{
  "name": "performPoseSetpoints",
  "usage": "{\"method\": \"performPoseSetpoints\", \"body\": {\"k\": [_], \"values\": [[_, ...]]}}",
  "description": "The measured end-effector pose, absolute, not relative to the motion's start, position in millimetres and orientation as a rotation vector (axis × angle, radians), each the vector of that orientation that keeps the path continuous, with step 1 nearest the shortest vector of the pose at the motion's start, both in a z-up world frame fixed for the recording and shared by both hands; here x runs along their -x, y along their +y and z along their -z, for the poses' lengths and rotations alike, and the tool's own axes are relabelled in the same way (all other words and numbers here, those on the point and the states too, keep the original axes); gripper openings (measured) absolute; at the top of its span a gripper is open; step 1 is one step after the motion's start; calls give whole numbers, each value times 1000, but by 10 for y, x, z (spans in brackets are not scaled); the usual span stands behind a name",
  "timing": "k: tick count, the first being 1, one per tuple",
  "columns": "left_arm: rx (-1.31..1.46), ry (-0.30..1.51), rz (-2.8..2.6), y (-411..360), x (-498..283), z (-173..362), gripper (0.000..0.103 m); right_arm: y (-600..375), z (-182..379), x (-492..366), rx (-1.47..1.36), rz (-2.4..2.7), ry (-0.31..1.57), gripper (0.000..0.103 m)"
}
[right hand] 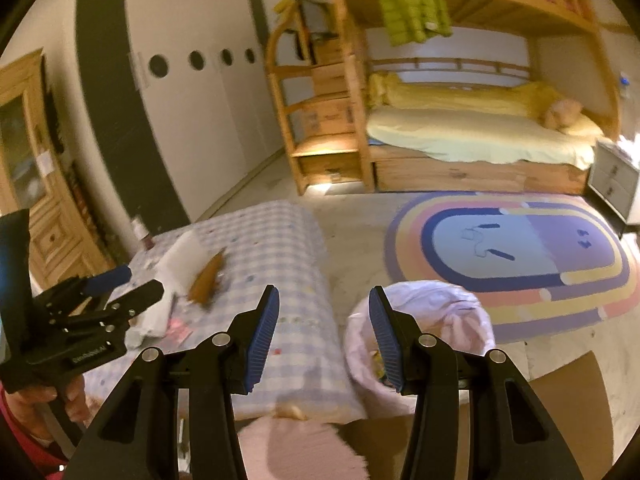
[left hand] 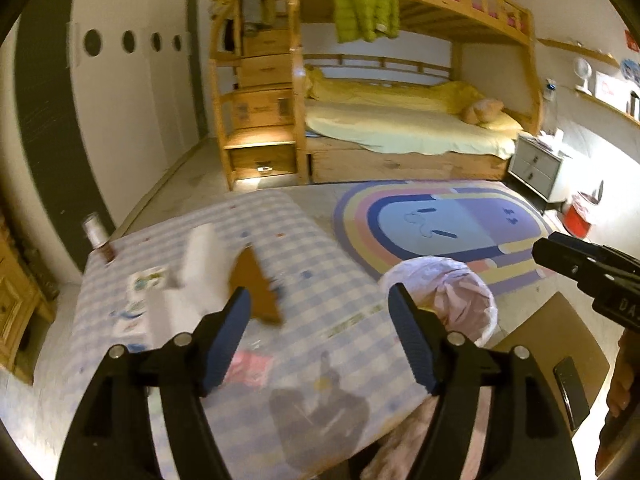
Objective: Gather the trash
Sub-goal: 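Grasp the brown cardboard piece with the right tool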
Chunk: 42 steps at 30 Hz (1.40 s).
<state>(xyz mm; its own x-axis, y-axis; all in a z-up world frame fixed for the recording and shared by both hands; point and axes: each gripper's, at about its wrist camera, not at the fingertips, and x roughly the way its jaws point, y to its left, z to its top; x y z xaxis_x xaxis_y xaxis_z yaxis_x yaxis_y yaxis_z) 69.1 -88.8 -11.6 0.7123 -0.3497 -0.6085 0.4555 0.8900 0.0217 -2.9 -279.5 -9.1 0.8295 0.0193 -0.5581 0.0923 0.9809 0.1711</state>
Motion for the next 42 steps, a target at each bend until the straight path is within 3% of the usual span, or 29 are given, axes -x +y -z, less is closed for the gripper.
{"method": "performPoseSetpoints", "body": {"k": [5,16,27,42], "values": [[-136,634,322,-329,-639,108,72,-2371,85,-117,-135,-36,611,60],[-67,674,87,598,-800,258,73,-1683,325,-658,-60,-168,690,62],[-56,717,36,842,-1101,454,73,-1357,753,-1335,-43,-217,797,42],[-50,759,39,835,-1266,622,73,-1329,1168,-1901,-155,-217,926,42]]}}
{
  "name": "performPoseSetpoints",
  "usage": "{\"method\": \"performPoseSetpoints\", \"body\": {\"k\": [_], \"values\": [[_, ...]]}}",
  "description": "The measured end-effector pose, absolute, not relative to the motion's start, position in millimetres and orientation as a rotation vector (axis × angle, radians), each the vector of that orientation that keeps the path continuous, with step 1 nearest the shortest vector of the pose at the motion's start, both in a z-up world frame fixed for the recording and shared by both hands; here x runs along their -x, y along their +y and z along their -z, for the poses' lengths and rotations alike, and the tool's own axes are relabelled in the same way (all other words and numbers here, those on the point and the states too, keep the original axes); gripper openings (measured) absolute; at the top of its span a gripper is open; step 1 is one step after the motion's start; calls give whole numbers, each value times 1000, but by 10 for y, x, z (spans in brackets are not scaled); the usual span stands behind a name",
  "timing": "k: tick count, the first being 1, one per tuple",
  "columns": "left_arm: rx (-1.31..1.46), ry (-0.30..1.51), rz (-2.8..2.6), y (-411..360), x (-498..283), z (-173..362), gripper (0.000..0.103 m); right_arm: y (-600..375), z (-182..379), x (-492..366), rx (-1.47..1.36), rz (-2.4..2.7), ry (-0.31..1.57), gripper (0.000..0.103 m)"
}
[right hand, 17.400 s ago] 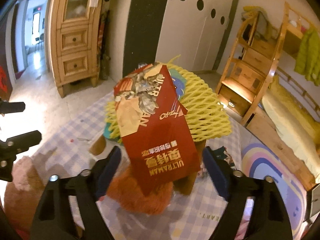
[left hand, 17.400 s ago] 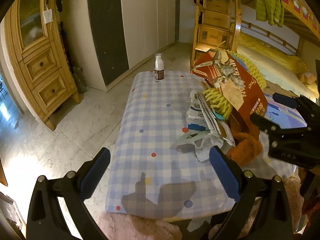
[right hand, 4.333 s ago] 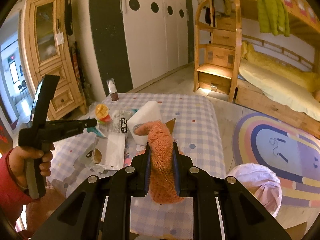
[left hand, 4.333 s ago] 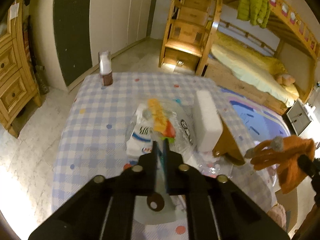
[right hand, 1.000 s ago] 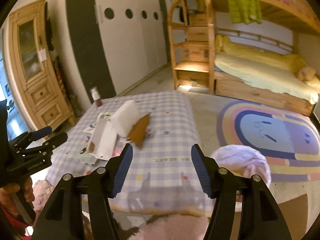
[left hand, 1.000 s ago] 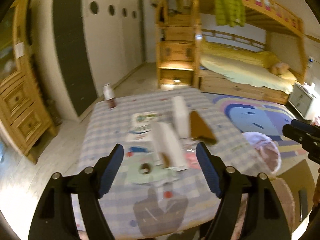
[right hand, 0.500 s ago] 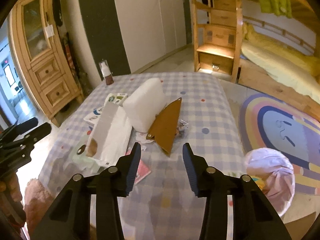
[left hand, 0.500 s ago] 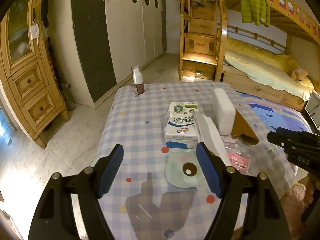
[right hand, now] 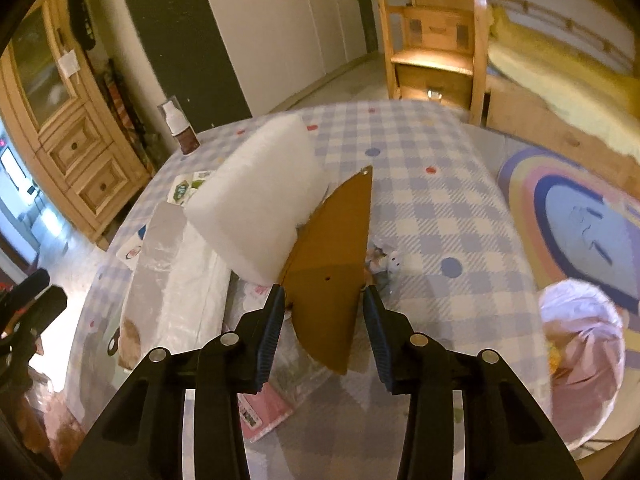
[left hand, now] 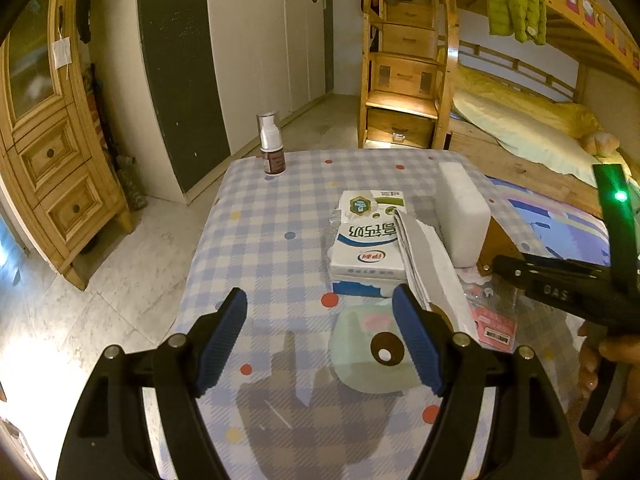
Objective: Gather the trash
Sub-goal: 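Grasp the brown cardboard piece with the right tool, then grasp the white foam block with the left tool while the right tool holds the cardboard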
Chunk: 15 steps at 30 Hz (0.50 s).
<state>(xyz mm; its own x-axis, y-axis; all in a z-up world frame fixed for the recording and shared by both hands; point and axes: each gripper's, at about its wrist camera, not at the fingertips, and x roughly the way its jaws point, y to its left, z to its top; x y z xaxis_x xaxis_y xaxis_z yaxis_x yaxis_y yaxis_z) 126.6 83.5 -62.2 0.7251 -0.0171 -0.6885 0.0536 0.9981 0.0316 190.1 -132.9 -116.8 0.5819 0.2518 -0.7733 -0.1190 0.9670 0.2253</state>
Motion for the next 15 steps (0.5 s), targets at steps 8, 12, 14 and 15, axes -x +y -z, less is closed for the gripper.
{"method": "performPoseSetpoints", "body": {"k": [8,12,14,15], "values": [[-37,733,45,818,-1070,516,73,-1317,874,-1727,-158,-178,870,31],[-28,702,66,813,-920,431,73,-1308,590,-1488,-83,-114,819,31],[-33,695,79,788,-883,425,73,-1340,474,-1357,-56,-88,789,31],[-37,693,89,762,-870,423,73,-1361,418,-1279,-52,-78,773,31]]}}
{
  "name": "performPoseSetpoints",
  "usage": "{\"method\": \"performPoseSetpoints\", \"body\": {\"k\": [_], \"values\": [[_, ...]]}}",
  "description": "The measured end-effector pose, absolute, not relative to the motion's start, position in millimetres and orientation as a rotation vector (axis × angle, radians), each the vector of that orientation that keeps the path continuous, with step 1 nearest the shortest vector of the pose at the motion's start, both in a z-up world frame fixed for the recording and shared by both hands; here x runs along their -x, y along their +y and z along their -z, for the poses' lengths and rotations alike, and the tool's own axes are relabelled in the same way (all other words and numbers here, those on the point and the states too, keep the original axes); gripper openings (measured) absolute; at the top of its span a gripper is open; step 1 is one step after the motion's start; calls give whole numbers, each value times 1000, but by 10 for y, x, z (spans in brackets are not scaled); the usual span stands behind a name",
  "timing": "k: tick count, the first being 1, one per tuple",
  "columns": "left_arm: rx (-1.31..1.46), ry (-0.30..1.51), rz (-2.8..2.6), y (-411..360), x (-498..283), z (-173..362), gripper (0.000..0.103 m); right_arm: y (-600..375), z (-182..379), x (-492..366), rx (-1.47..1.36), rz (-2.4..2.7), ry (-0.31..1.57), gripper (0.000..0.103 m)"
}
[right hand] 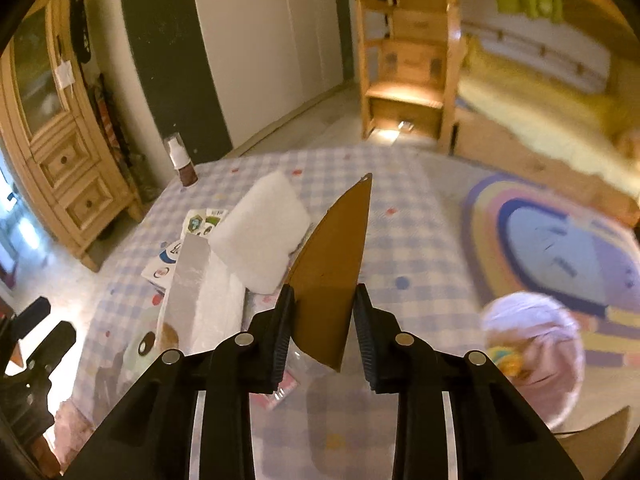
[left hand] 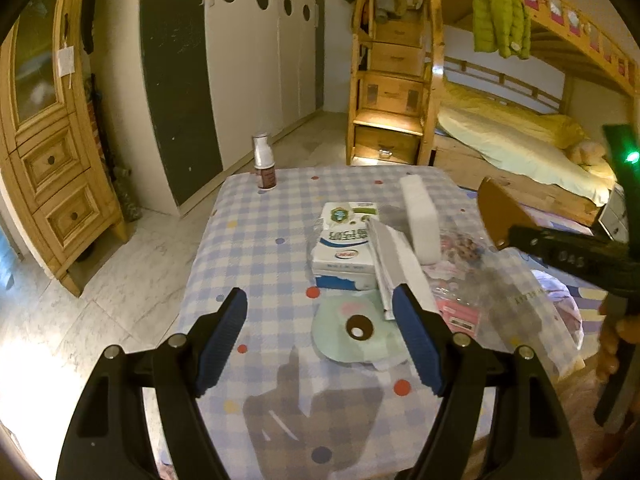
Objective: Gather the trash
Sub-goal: 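Grasp the white foam block with the left tool while the right tool holds the cardboard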
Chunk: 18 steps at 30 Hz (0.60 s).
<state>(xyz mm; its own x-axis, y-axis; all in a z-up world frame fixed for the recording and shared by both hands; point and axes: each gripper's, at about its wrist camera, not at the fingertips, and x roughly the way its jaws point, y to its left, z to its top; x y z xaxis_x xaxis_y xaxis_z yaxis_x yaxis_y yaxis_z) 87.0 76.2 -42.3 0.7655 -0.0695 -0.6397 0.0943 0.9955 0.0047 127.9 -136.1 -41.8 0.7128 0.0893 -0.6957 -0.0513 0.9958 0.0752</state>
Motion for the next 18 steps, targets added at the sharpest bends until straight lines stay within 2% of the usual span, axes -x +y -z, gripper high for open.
{"method": "performPoseSetpoints", "body": {"k": [4,7,18], "values": [[-31,696,130,699,-893,415,74,-1381,313,-1131,-27,-65,729,31],[-42,684,182,596,-994,377,78,-1405,303,-1112,-12,-55,713,31],[-88,743,347,136,-1649,498,76,-1577,262,-1011,-40,23,688,31]]}}
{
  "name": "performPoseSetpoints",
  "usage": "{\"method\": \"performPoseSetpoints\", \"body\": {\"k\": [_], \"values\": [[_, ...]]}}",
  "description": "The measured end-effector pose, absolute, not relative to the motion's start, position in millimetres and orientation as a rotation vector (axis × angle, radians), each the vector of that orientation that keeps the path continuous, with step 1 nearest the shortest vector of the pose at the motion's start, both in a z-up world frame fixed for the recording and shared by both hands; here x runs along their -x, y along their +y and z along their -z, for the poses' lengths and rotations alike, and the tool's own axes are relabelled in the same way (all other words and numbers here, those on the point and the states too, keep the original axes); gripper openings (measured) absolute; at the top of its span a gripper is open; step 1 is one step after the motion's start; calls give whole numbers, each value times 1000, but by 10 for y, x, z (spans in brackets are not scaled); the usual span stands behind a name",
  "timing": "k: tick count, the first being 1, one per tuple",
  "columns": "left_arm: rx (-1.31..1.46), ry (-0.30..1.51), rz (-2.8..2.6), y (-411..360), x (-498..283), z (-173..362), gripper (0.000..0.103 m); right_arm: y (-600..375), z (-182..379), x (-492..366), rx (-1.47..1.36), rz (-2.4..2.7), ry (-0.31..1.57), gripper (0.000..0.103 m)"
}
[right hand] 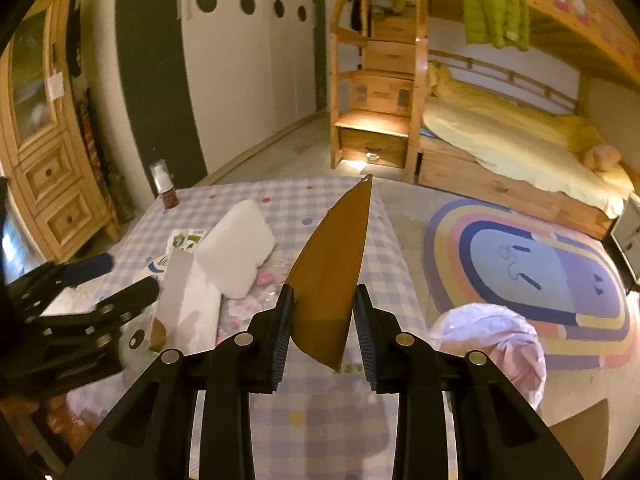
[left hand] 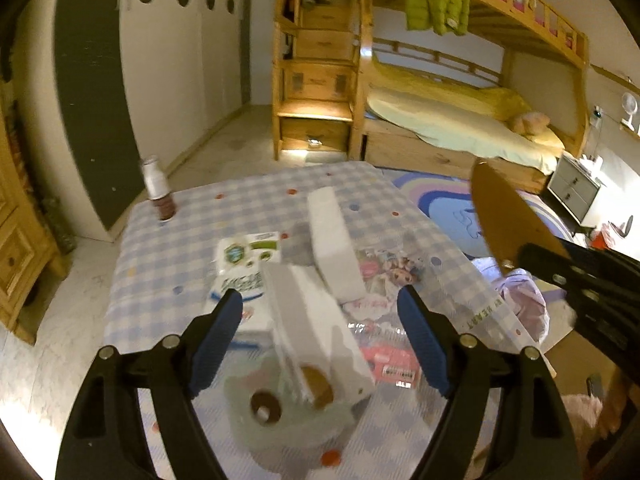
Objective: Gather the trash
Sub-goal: 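Grasp the white foam block with the left tool while the right tool holds the cardboard, then open both tools over the pink bin to drop the foam block and cardboard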
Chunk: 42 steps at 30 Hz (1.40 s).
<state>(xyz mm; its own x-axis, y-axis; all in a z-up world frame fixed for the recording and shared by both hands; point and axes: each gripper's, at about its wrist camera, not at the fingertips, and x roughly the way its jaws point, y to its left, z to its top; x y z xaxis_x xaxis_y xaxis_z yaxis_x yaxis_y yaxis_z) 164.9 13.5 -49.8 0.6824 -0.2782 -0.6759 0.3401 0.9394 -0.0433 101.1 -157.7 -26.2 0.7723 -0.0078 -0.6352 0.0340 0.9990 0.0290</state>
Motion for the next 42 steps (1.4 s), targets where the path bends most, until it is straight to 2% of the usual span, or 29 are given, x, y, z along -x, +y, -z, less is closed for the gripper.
{"method": "performPoseSetpoints", "body": {"k": [8,12,13,14,15,17,25,30,34,42], "values": [[-98,816,357,-141,-2087,692,60,-1819,196,-825,-52,79,658,31],[-117,850,316,-231,-2247,825,60,-1932,215,-855,-53,68,662,31],[-119,860,309,-239,-2270,850,55,-1965,227,-861,-55,59,664,31],[-120,873,301,-239,-2315,890,42,-1996,234,-856,-56,51,664,31],[-117,883,297,-239,-2338,916,35,-2039,247,-860,-57,40,664,31],[-89,874,297,-233,-2336,907,33,-2106,256,-854,-62,28,663,31],[-99,704,357,-436,-1737,456,31,-2510,257,-647,-114,44,632,31],[-125,650,472,-903,-1312,304,31,-2785,296,-436,-139,107,639,31],[-194,623,594,-1430,-1074,304,32,-3019,320,-235,-156,181,645,31],[-258,661,728,-2135,-1139,489,33,-3419,451,-102,-195,267,667,31]]}}
